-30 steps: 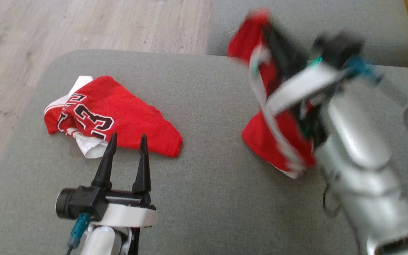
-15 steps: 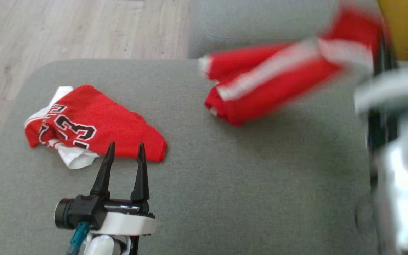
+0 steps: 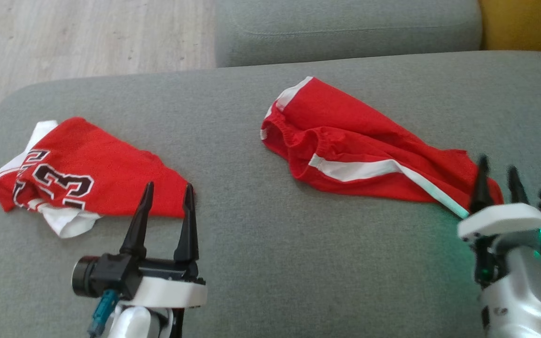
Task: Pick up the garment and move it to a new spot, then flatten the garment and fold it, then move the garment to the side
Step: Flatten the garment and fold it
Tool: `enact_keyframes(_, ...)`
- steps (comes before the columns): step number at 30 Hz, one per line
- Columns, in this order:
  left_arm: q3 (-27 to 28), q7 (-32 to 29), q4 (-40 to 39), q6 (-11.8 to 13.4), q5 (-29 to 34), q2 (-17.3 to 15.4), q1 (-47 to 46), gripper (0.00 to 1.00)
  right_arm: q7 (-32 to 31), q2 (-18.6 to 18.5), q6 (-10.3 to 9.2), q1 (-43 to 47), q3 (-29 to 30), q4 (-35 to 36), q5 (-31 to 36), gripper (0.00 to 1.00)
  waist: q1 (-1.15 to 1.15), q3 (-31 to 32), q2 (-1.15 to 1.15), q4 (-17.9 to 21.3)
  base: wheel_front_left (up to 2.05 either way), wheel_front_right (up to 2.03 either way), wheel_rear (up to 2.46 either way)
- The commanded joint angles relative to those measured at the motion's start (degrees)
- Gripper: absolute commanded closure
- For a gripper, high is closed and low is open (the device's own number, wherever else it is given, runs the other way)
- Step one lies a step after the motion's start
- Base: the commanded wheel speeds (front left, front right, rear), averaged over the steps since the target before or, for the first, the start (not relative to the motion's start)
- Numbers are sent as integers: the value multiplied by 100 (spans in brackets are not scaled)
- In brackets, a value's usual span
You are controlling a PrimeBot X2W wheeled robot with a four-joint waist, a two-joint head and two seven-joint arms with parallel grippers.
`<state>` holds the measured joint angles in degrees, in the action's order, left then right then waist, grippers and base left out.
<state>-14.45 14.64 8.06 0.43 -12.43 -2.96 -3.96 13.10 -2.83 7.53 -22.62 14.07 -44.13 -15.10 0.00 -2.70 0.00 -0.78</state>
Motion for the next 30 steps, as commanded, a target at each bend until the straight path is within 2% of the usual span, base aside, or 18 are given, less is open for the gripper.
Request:
enact_keyframes(1,200,36,-220,-1,34,8,-308,0,105,-5,-4,-54,-353,340,-42,0,0,7,0,53,0,0,0)
enact_keyframes(6,162,36,-298,18,4,8,-374,0,184,-5,-4,656,-1241,1762,-52,0,0,-22,0,152,0,0,0)
enact_keyframes(9,146,36,-332,21,-15,8,-423,0,187,-5,-4,1145,-1412,2664,62,0,0,-62,0,173,0,0,0)
enact_keyframes(12,134,36,-348,22,-29,8,-471,0,188,-5,-4,1535,-1526,3114,84,0,0,-105,0,179,0,0,0)
enact_keyframes(22,58,36,-329,-2,-61,8,-572,0,189,-5,-4,1759,-1562,3480,289,0,0,-242,0,84,0,0,0)
enact_keyframes(30,-15,36,-301,-12,-77,8,-696,0,183,-5,-4,1524,-2040,3243,554,0,0,-490,0,-113,0,0,0)
